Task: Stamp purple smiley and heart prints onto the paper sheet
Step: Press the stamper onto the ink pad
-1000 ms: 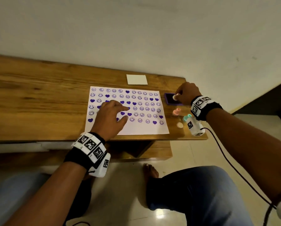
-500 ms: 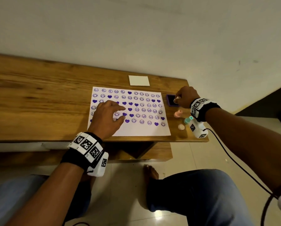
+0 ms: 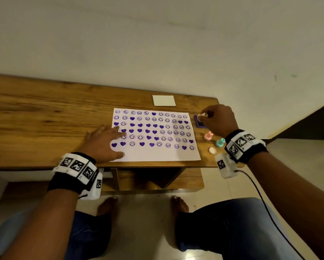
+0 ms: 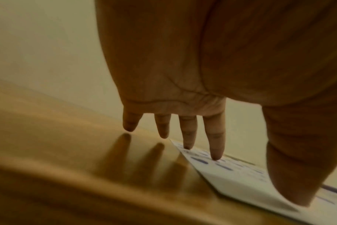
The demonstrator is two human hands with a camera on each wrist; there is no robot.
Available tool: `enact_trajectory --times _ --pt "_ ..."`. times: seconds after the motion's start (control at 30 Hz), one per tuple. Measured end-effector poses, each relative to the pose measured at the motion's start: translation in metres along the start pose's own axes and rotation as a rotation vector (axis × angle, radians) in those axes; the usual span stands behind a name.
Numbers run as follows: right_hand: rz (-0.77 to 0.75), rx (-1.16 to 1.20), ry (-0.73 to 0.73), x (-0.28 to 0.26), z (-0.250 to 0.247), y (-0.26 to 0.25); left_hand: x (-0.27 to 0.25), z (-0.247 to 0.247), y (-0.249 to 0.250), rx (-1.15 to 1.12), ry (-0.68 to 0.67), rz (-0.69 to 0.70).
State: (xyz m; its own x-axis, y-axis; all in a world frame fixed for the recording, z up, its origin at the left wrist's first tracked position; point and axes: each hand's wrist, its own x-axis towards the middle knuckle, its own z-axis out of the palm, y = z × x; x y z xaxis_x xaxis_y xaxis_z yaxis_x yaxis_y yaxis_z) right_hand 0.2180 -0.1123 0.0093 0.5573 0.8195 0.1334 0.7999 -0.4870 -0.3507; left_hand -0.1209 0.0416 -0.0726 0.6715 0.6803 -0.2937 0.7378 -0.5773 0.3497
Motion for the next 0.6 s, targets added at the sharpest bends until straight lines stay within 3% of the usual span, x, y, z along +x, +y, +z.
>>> enact_trajectory --times 0.4,0.6 --pt "0.002 0.020 -0.069 -0.068 0.013 -0.013 -0.007 -0.005 0.000 -0.053 0.032 -0.037" --pt "0.012 0.038 -0.133 -0.067 0.030 -0.003 -0.004 0.010 0.067 -0.140 0.225 0.241"
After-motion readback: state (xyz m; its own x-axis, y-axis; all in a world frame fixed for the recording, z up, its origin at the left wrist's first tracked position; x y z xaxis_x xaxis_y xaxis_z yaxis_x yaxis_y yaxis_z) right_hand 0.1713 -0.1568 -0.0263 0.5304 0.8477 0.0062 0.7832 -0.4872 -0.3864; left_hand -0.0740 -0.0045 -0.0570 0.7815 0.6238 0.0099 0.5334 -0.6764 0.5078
